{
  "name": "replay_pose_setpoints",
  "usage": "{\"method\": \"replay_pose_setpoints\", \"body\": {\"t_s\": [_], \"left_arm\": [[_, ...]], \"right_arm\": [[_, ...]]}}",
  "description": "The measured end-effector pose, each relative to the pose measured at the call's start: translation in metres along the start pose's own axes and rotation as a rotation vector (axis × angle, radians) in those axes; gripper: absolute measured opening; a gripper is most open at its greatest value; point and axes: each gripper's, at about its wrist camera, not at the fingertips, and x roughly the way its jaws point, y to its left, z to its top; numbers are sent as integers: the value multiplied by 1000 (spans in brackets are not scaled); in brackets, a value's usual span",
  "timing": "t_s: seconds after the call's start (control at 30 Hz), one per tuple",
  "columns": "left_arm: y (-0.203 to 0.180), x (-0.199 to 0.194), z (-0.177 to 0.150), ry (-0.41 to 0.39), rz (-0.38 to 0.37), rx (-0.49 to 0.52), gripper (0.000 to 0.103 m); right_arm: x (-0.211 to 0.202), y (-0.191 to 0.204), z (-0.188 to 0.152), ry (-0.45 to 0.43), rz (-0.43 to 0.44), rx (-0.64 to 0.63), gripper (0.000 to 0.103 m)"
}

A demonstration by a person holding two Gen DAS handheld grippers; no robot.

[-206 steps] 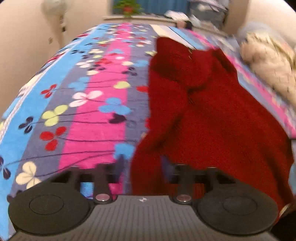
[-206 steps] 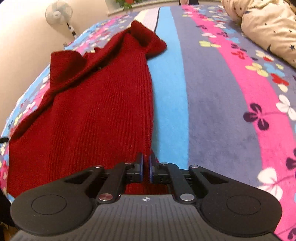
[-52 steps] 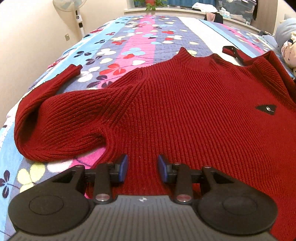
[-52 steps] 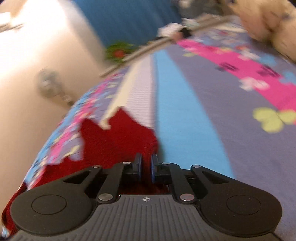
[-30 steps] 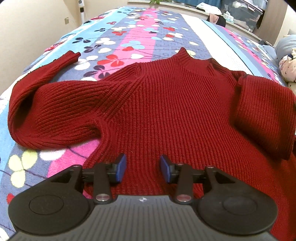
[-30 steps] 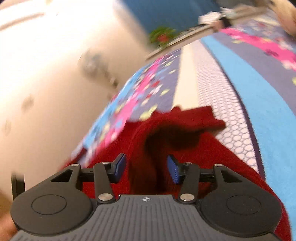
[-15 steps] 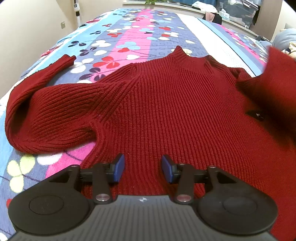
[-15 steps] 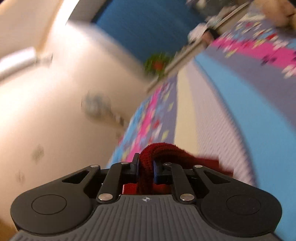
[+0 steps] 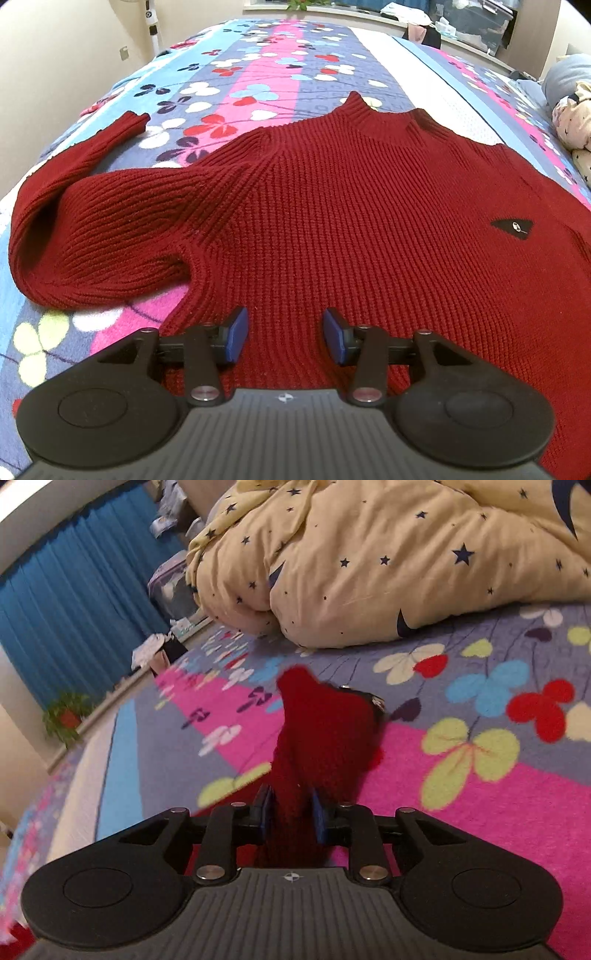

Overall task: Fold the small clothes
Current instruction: 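Pull the sleeve outward from the body with the right tool and release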

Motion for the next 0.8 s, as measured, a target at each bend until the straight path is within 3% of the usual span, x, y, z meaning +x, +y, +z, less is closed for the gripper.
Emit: {"method": "replay_pose_setpoints", "body": {"t_s": [0.07, 0.17, 0.2, 0.23, 0.3, 0.33, 0.4, 0.47, 0.5, 0.53, 0.6, 0.67, 0.7, 0.77, 0.8], "left_arm": [[-1, 0, 0, 0, 0, -2, 50], [-1, 0, 0, -1, 1, 0, 51], [-1, 0, 0, 0, 1, -1, 51], [-1, 0, 0, 0, 1, -3, 51], [-2, 1, 0, -1, 3, 0, 51], [-2, 1, 1, -2, 4, 3, 51], [-3, 1, 1, -2, 6, 4, 51], [-2, 1, 1, -3, 6, 5, 51], [-2, 1, 1, -4, 6, 6, 51], [-2, 1, 0, -5, 6, 8, 51], [-3, 1, 0, -6, 9, 11, 51], [-4, 1, 0, -9, 12, 17, 51], [-4, 2, 0, -9, 12, 20, 52], [-4, 2, 0, -9, 11, 19, 52], [-4, 2, 0, -8, 10, 17, 52]], "right_arm": [[2, -6, 4, -14, 16, 36, 29], [-1, -12, 7, -42, -20, 36, 17], [-7, -12, 11, -93, -74, 25, 10], [-12, -8, 14, -149, -190, 15, 7], [-18, -19, 17, -173, -391, 82, 7], [-21, -26, 17, -185, -434, 129, 8], [-26, -31, 15, -209, -390, 168, 9], [-25, -18, 17, -203, -281, 91, 10], [-21, -7, 17, -198, -226, 41, 18], [-17, 5, 19, -188, -176, -25, 38], [-11, 28, 16, -146, -132, -145, 67], [1, 47, 8, -62, -110, -257, 71], [8, 53, 2, -17, -121, -306, 68], [16, 57, -6, 13, -191, -389, 36], [15, 54, -7, -14, -241, -394, 13]]}}
